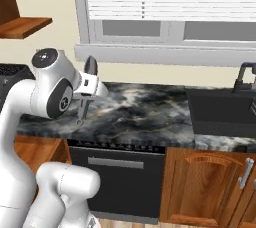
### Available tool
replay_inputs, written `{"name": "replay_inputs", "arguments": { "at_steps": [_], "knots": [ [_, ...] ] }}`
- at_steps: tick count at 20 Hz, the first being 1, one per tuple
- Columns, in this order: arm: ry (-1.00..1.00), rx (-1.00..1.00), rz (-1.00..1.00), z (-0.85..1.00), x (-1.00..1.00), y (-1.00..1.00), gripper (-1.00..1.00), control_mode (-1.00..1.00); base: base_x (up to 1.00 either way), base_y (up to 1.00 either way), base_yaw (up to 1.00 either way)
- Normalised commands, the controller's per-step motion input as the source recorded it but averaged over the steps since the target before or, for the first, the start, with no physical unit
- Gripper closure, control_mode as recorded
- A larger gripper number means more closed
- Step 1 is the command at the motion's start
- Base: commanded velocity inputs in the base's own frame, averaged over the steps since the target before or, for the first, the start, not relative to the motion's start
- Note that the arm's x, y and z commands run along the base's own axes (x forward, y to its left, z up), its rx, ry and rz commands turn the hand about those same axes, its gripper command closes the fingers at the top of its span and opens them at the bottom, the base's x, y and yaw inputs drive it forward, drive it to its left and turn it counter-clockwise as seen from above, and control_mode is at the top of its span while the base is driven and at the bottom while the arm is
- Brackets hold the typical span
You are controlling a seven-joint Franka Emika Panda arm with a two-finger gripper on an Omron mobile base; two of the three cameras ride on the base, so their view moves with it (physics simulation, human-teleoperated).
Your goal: Take the tongs from the drawer on the left and place them on the dining counter next to the tray containing the hot dog.
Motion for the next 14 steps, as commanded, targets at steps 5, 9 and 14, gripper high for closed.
{"name": "replay_inputs", "arguments": {
  "at_steps": [5,9,14],
  "knots": [
    [0.00,0.00,0.00,0.00,0.00,0.00,1.00,1.00,-0.03,-0.57,-0.27],
    [0.00,0.00,0.00,0.00,0.00,0.00,1.00,1.00,0.00,-0.73,-0.32],
    [0.00,0.00,0.00,0.00,0.00,0.00,1.00,1.00,0.00,-0.66,-0.35]
  ]
}}
